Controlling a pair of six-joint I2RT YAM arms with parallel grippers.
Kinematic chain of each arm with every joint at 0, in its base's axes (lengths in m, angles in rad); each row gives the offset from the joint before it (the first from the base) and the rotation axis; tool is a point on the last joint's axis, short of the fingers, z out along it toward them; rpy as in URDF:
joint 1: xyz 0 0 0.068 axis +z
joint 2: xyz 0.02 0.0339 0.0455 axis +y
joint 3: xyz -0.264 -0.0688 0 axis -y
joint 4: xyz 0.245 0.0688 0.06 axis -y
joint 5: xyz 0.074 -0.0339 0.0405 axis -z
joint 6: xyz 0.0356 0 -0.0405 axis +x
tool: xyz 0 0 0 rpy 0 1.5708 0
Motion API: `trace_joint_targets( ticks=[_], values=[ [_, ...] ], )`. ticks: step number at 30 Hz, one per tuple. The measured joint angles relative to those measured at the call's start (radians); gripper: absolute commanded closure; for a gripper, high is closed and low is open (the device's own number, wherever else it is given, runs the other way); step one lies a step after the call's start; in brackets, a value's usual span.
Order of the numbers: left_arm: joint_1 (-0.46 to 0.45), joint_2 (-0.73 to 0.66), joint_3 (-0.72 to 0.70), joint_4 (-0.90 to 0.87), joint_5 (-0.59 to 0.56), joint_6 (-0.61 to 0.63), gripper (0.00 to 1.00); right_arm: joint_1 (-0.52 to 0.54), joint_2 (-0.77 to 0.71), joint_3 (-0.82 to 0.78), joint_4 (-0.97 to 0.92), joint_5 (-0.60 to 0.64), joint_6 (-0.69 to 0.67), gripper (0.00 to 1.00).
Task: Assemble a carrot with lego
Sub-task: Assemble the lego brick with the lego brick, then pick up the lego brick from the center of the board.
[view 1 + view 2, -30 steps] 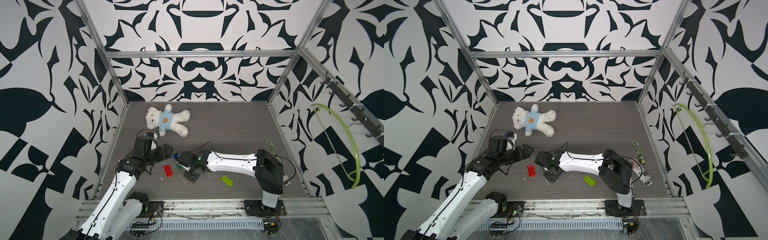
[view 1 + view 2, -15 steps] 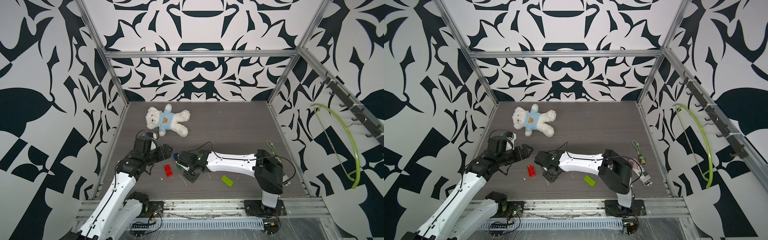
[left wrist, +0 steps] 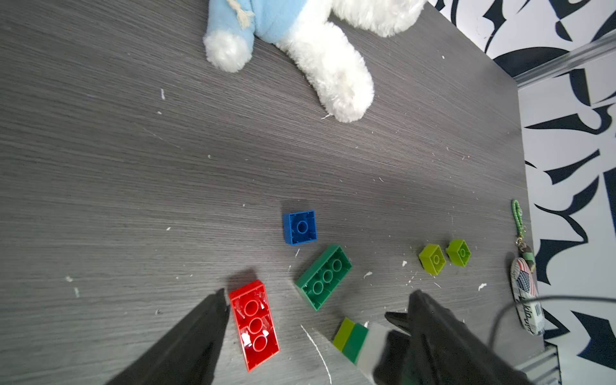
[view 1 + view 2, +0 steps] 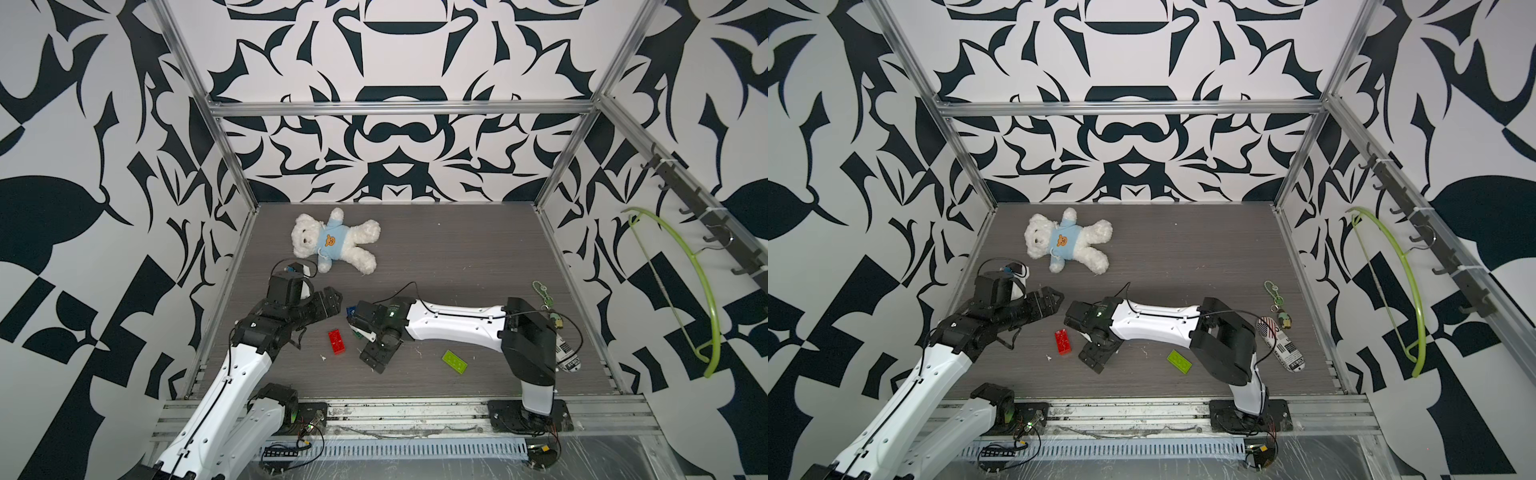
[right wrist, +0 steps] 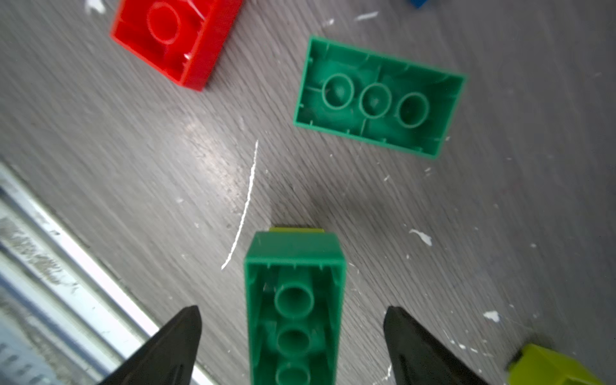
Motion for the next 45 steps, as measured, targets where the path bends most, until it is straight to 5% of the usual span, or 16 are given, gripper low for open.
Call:
trace_joint_targets(
  ticks=[12,23,35,45],
  values=[
    [-0.023,-0.030,-0.115,-0.023,-0.048,-0.216,0.13,-0.108,-0.433,-0.193,0.179,-0.069,0.010,0.09],
    [-0.266,0.052,-0.074,-0.180,-0.296,-0.346,0.12,-0.220,-0.399,-0.260,0.310,-0.089,0.002,0.10],
    [-0.352,0.258,-0.053,-0.178,-0.335,-0.375,0.10,-0.251,-0.452,-0.329,0.369,-0.077,0.003,0.11],
    [-0.312,0.329,-0.082,-0.034,-0.261,-0.343,0.24,-0.250,-0.456,-0.357,0.375,-0.077,0.006,0.12]
  ],
)
